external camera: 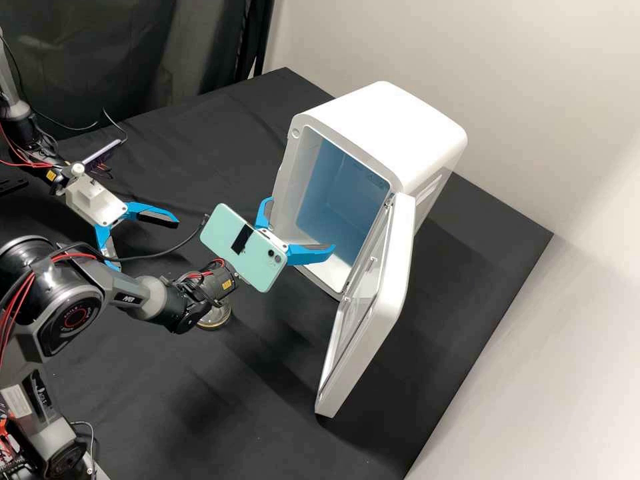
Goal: Place the flask in the incubator
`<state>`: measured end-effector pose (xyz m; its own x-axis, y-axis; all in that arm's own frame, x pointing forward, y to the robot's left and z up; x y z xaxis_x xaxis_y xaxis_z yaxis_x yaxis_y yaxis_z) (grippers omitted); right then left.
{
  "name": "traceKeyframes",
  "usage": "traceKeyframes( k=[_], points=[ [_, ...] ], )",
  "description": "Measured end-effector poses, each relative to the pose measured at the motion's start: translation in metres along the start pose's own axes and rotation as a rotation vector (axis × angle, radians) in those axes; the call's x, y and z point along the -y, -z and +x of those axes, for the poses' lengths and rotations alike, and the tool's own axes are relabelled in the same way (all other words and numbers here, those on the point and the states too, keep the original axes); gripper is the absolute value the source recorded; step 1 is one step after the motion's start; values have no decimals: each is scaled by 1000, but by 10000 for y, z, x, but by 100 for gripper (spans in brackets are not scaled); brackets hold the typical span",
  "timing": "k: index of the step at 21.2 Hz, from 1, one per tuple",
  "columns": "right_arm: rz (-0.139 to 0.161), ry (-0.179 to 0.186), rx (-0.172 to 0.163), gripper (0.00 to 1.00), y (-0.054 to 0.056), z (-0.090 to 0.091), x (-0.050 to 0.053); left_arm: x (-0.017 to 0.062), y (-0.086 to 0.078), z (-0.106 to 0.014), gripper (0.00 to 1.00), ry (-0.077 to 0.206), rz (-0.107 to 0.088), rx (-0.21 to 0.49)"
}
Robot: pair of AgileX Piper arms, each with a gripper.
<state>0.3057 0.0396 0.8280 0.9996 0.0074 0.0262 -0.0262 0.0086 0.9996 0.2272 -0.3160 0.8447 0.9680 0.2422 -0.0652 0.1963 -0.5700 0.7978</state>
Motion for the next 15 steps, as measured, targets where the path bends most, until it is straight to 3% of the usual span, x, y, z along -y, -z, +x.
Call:
traceKeyframes(
  k=[2, 9, 13, 15],
  points=[
    [0, 0, 0, 100, 0, 0, 0, -8, 8, -40, 100, -2, -13, 0],
    [0, 0, 0, 100, 0, 0, 0, -30, 2, -79, 100, -12, -9, 1],
    [-4, -17, -1, 100, -28, -79, -43, -26, -10, -87, 100, -10, -8, 5],
    [14, -49, -15, 100, -42, -186, -116, -40, -14, -91, 100, -15, -5, 6]
  ],
)
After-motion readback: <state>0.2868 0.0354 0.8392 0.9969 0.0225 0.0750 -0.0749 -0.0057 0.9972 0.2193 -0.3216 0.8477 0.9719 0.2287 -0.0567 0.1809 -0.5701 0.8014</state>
